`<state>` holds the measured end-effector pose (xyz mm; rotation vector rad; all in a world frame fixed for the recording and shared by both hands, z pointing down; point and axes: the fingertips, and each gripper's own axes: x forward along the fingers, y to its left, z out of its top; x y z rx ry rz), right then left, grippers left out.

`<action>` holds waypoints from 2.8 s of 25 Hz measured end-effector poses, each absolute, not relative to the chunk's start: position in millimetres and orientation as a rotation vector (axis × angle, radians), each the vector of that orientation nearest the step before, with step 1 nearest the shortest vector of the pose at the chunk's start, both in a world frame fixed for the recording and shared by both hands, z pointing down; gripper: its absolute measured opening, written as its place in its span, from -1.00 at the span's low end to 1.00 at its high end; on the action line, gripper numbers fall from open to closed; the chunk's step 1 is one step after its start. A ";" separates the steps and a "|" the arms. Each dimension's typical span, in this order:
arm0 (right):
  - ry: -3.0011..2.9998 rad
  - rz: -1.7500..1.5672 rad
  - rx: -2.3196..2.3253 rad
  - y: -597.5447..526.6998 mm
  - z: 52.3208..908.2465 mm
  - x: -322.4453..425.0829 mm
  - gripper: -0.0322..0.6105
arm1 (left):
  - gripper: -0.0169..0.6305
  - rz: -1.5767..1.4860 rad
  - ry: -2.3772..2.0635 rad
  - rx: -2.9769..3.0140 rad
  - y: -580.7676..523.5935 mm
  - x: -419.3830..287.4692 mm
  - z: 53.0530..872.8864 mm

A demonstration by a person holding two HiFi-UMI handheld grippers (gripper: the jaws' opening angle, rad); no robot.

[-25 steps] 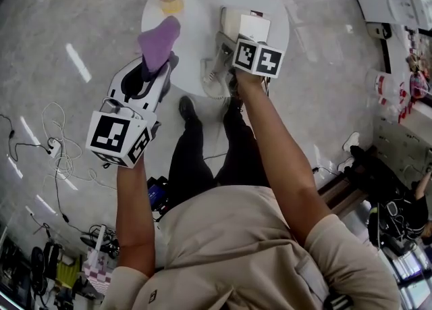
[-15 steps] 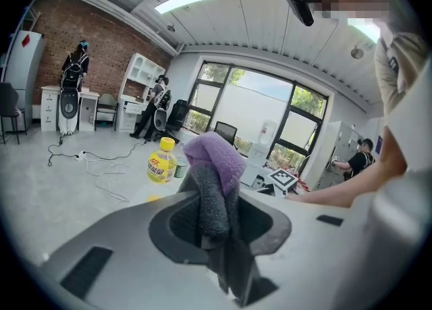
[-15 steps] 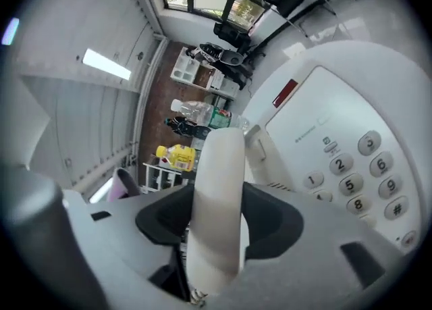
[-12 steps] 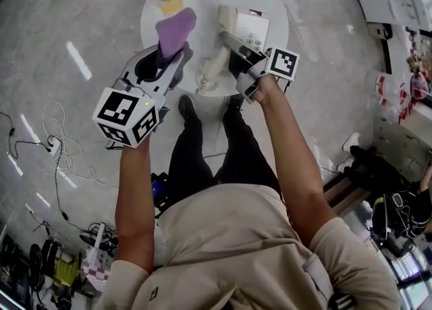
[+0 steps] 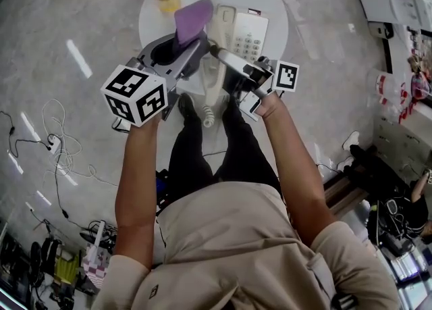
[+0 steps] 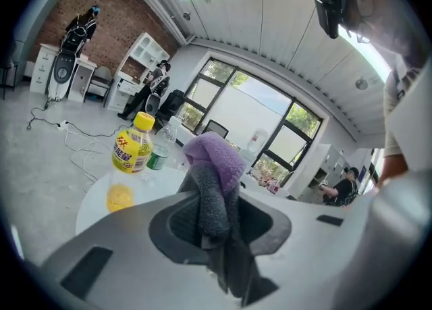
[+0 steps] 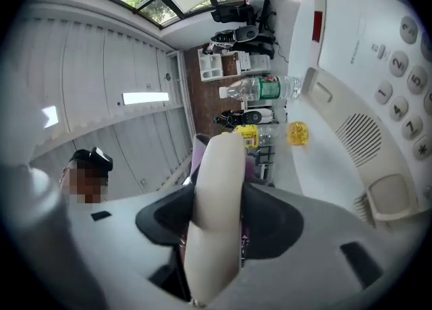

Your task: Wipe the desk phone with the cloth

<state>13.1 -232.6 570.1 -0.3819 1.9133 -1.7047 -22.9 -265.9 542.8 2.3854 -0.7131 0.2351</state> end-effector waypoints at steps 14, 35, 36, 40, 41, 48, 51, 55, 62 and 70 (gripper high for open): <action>1.888 -1.593 -0.432 -265.2 551.5 33.4 -0.26 | -0.67 0.100 -0.360 2.338 -204.6 15.0 528.7; 1.817 -1.620 -0.457 -250.1 555.2 38.0 -0.28 | -0.67 -0.002 -0.424 2.242 -214.5 17.7 527.4; 1.824 -1.613 -0.461 -251.8 553.5 39.7 -0.28 | -0.67 -0.003 -0.413 2.246 -210.4 18.3 528.7; 1.878 -1.609 -0.463 -253.7 549.4 36.9 -0.28 | -0.67 0.010 -0.413 2.252 -206.3 14.8 528.2; 1.899 -1.611 -0.466 -253.5 548.9 34.8 -0.28 | -0.67 0.026 -0.421 2.259 -206.6 13.4 527.4; 2.255 -1.556 -0.594 -247.5 543.7 24.4 -0.28 | -0.67 0.180 -0.533 2.415 -212.6 -4.1 517.8; 2.540 -1.500 -0.667 -235.7 547.0 17.3 -0.28 | -0.67 0.353 -0.589 2.488 -217.9 -12.9 520.0; 2.884 -1.354 -0.693 -218.3 550.6 6.8 -0.28 | -0.67 0.592 -0.600 2.522 -219.4 -19.4 533.2; 2.944 -1.332 -0.740 -205.1 550.2 14.5 -0.28 | -0.67 0.777 -0.624 2.533 -214.5 -30.3 539.8; 2.904 -1.351 -0.864 -202.9 538.2 28.7 -0.28 | -0.67 0.763 -0.719 2.566 -221.3 -49.6 511.5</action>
